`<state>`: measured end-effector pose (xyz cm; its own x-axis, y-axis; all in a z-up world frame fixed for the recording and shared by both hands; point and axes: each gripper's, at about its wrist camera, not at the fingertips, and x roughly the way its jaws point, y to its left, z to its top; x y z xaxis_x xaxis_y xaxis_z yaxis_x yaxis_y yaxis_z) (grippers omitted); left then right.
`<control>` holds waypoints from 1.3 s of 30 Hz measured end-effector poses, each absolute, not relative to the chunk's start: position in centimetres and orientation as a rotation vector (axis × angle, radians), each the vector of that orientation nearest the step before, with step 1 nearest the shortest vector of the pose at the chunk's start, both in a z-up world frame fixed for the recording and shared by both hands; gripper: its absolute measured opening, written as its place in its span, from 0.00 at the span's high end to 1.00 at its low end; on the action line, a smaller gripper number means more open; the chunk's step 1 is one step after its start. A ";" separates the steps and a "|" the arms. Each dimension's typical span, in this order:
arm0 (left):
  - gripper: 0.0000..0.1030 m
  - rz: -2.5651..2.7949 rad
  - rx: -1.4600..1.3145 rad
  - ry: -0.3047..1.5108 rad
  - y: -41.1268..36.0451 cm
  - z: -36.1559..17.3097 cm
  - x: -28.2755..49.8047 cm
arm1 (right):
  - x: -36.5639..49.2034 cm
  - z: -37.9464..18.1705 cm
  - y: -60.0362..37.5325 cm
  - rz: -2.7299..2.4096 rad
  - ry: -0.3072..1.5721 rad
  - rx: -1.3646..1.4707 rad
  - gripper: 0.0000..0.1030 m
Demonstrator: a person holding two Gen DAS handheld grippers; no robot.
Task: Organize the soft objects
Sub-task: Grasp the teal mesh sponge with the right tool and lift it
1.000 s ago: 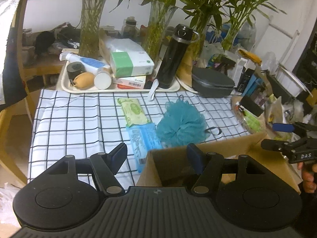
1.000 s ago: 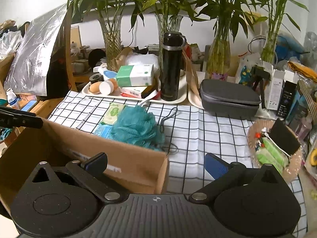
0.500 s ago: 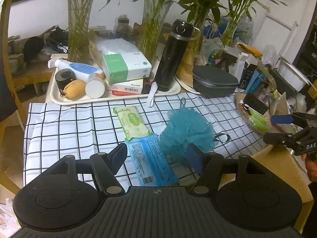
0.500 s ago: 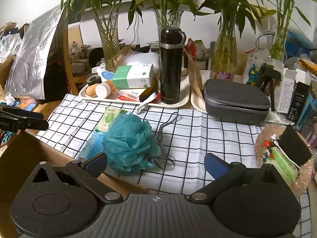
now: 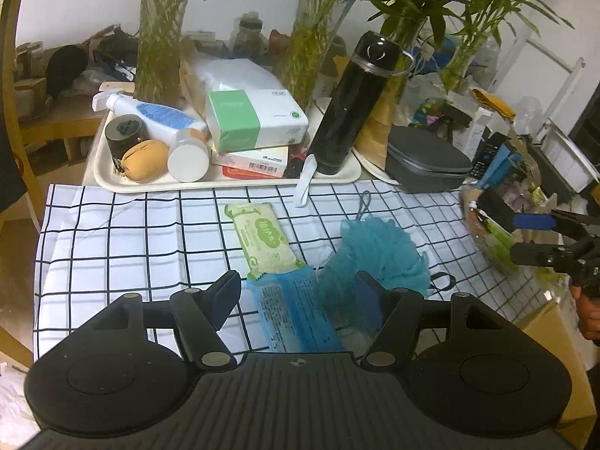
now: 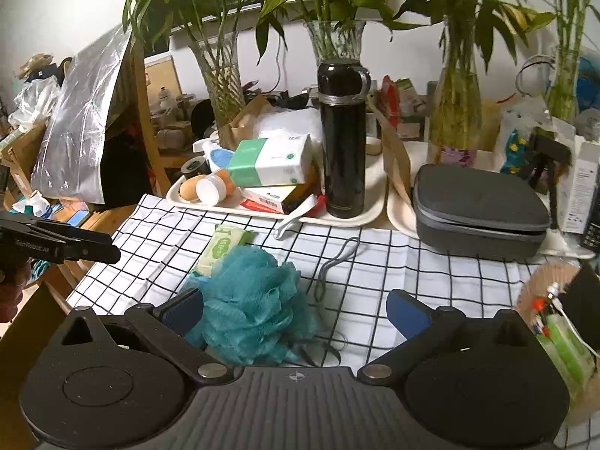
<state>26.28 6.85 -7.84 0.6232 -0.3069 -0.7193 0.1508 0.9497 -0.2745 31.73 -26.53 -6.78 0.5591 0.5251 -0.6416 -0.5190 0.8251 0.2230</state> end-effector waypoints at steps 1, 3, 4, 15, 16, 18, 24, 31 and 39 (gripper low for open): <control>0.36 -0.264 -0.193 0.861 6.9 -7.9 26.5 | 32.1 -7.0 -26.3 0.618 0.768 0.000 0.00; 0.36 -0.255 -0.197 0.868 7.1 -8.2 27.0 | 32.7 -7.4 -25.8 0.635 0.778 -0.016 0.00; 0.36 -0.250 -0.204 0.875 7.2 -8.3 27.2 | 33.0 -7.6 -25.6 0.648 0.783 -0.026 0.00; 0.36 -0.222 -0.135 0.853 6.5 -7.8 27.8 | 36.2 -9.6 -21.7 0.835 0.843 -0.135 0.00; 0.36 -0.224 -0.131 0.851 6.5 -7.7 27.8 | 36.5 -9.9 -21.3 0.850 0.851 -0.150 0.00; 0.36 -0.221 -0.132 0.853 6.5 -7.7 28.0 | 37.1 -10.5 -20.3 0.879 0.872 -0.180 0.00; 0.36 -0.185 -0.137 0.872 6.9 -7.9 28.4 | 38.5 -12.2 -18.6 0.915 0.915 -0.225 0.00; 0.36 -0.151 -0.150 0.880 7.1 -8.1 28.9 | 39.7 -14.0 -16.8 0.976 0.948 -0.232 0.00; 0.36 -0.138 -0.119 0.897 6.9 -8.7 29.4 | 40.5 -16.2 -15.2 1.013 1.007 -0.230 0.19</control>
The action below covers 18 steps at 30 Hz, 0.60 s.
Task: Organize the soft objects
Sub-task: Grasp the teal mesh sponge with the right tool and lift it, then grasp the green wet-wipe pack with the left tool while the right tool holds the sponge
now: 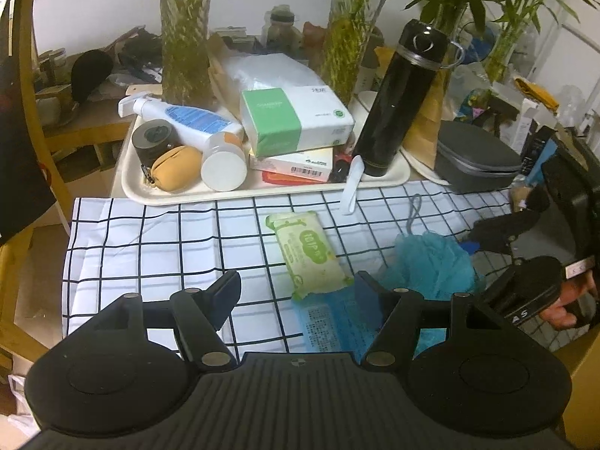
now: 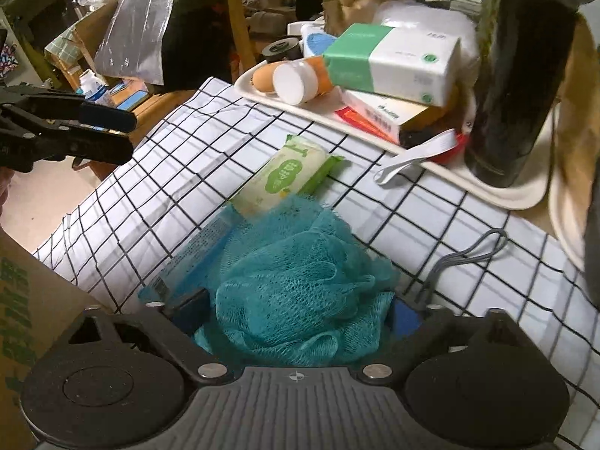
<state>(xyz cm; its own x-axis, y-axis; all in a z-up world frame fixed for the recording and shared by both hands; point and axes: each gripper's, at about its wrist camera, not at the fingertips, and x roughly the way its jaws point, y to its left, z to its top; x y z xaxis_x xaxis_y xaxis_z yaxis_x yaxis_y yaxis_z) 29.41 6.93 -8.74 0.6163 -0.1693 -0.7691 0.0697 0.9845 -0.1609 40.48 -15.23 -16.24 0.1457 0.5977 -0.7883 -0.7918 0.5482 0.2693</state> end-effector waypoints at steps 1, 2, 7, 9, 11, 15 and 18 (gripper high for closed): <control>0.36 -0.136 -0.124 0.900 7.0 -8.8 29.5 | 40.4 -16.3 -15.1 1.015 1.008 -0.232 0.23; 0.36 -0.134 -0.128 0.903 7.0 -8.9 29.5 | 40.3 -16.2 -15.1 1.019 1.005 -0.230 0.28; 0.36 -0.145 -0.107 0.906 6.8 -9.1 29.4 | 40.1 -15.6 -15.5 1.042 0.992 -0.212 0.46; 0.36 -0.155 -0.077 0.896 6.6 -9.2 29.2 | 39.8 -14.9 -16.1 1.046 0.972 -0.205 0.49; 0.36 -0.160 -0.054 0.892 6.6 -9.4 29.1 | 39.4 -13.9 -16.8 1.049 0.939 -0.196 0.50; 0.36 -0.166 -0.045 0.896 6.8 -9.8 29.2 | 39.2 -11.2 -18.8 1.006 0.860 -0.161 0.51; 0.36 -0.180 -0.043 0.892 7.0 -10.1 29.6 | 39.0 -8.8 -20.4 0.939 0.795 -0.144 0.51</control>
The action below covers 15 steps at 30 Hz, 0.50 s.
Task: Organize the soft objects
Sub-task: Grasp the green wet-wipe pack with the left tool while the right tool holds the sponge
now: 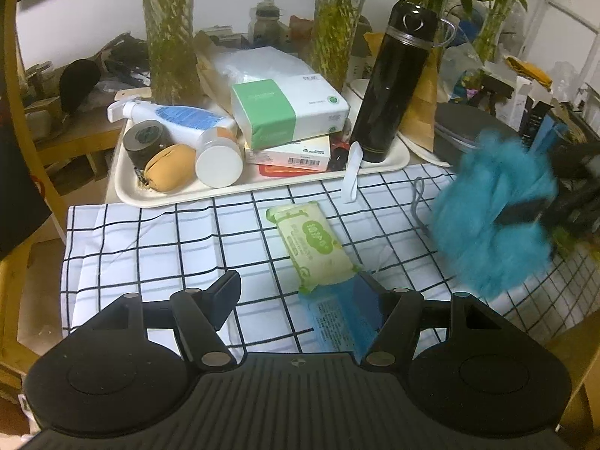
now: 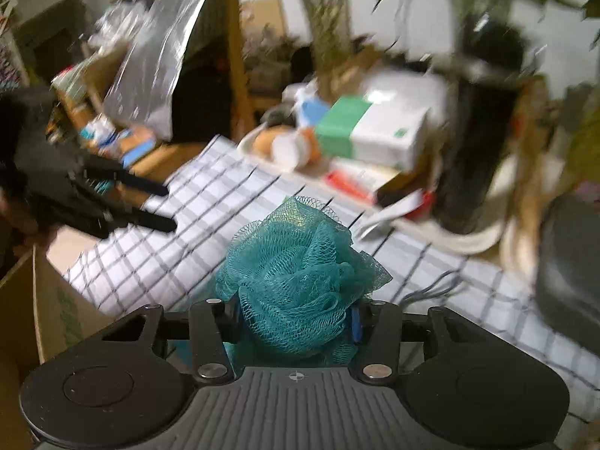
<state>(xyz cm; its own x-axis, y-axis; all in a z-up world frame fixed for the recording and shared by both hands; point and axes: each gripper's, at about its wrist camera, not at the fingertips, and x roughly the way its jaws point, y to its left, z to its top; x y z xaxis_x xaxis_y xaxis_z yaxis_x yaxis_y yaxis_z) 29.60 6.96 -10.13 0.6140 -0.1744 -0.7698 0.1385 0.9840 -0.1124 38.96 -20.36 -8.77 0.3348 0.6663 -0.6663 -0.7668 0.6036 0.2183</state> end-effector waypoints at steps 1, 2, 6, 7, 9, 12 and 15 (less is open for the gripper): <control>0.36 -0.185 -0.042 0.893 6.9 -10.3 29.8 | 38.8 -8.0 -20.9 0.914 0.773 -0.136 0.51; 0.36 -0.192 -0.043 0.897 6.9 -10.5 29.9 | 38.7 -7.3 -21.5 0.890 0.754 -0.129 0.51; 0.36 -0.202 -0.035 0.917 6.5 -11.4 30.6 | 38.0 -5.3 -23.5 0.780 0.691 -0.105 0.51; 0.36 -0.204 -0.029 0.920 6.3 -11.7 30.8 | 37.7 -5.1 -24.0 0.754 0.682 -0.104 0.51; 0.36 -0.209 -0.023 0.922 6.0 -12.2 31.3 | 37.1 -4.8 -24.7 0.710 0.670 -0.104 0.51; 0.36 -0.226 -0.002 0.908 5.5 -13.0 32.1 | 36.1 -5.0 -25.2 0.661 0.669 -0.107 0.51; 0.36 -0.234 0.010 0.911 5.3 -14.2 33.0 | 35.3 -5.2 -25.7 0.646 0.669 -0.109 0.51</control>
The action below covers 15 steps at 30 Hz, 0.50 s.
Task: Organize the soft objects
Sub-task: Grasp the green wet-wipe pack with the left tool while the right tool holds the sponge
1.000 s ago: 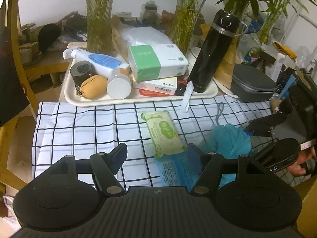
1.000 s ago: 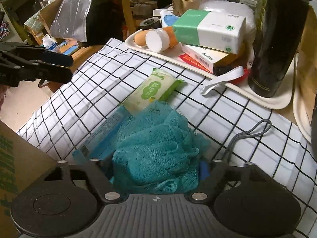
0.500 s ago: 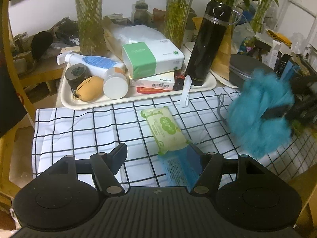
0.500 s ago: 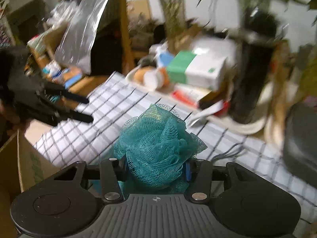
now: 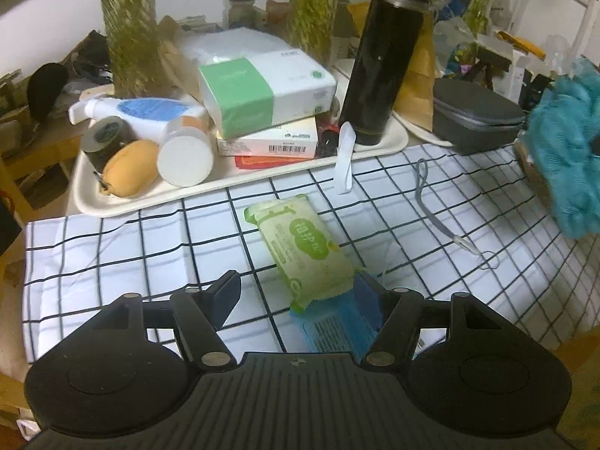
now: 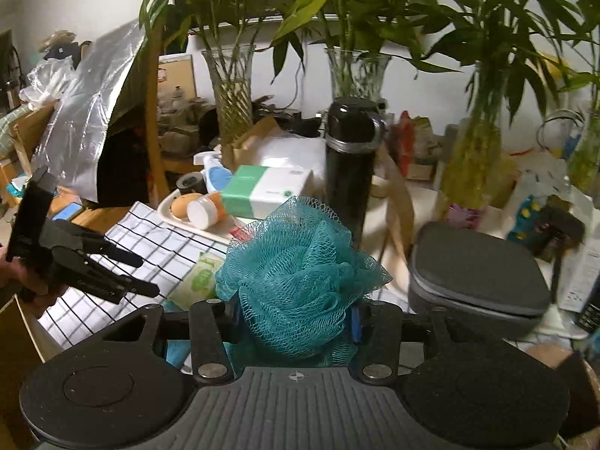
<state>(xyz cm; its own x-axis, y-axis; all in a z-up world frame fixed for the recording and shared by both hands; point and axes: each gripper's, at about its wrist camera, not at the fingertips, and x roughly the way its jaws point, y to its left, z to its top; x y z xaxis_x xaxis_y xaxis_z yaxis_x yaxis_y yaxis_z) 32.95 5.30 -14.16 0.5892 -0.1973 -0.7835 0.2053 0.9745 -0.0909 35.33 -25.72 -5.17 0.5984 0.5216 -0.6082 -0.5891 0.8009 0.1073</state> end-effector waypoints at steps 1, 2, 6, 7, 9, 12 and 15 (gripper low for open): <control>0.36 -0.236 0.004 0.920 5.3 -14.6 33.4 | 35.2 -5.2 -26.0 0.645 0.673 -0.107 0.51; 0.36 -0.237 -0.005 0.930 5.3 -15.1 33.9 | 35.0 -5.2 -26.2 0.642 0.674 -0.108 0.51; 0.36 -0.237 -0.046 0.965 5.3 -16.6 35.6 | 34.5 -5.2 -27.1 0.615 0.672 -0.103 0.51; 0.36 -0.237 -0.053 0.971 5.3 -16.9 35.9 | 34.5 -5.2 -27.3 0.609 0.672 -0.099 0.51; 0.32 -0.235 -0.063 0.979 5.2 -17.5 36.7 | 34.6 -5.3 -27.4 0.607 0.672 -0.093 0.51; 0.28 -0.244 -0.081 0.966 4.9 -18.1 37.6 | 34.7 -5.7 -27.4 0.623 0.688 -0.091 0.51; 0.27 -0.232 -0.071 0.952 4.3 -18.4 38.5 | 34.9 -6.3 -27.2 0.624 0.710 -0.105 0.51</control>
